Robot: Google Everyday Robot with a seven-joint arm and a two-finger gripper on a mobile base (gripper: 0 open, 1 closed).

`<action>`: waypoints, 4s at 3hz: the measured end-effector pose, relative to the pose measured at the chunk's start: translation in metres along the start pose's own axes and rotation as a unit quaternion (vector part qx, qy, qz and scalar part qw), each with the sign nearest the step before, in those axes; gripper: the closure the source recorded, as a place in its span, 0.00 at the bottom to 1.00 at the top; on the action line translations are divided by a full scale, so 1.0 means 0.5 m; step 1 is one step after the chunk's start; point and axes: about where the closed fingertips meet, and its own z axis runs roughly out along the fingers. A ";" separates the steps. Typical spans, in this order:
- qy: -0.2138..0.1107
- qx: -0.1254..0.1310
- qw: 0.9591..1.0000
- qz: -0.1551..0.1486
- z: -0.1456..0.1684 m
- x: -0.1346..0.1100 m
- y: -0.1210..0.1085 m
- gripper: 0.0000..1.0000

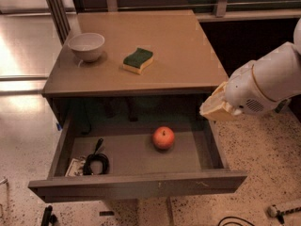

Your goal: Pick apple from top drawer and place on counter

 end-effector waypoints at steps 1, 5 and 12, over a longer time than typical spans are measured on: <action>0.001 0.000 1.000 0.000 -0.001 0.000 0.000 1.00; -0.043 -0.007 0.999 0.005 0.227 0.033 0.019 0.30; -0.089 0.010 0.996 0.006 0.493 0.060 -0.031 0.15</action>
Offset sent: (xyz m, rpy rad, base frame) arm 0.0023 -0.0114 -0.0423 -0.0288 -0.0453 -0.0407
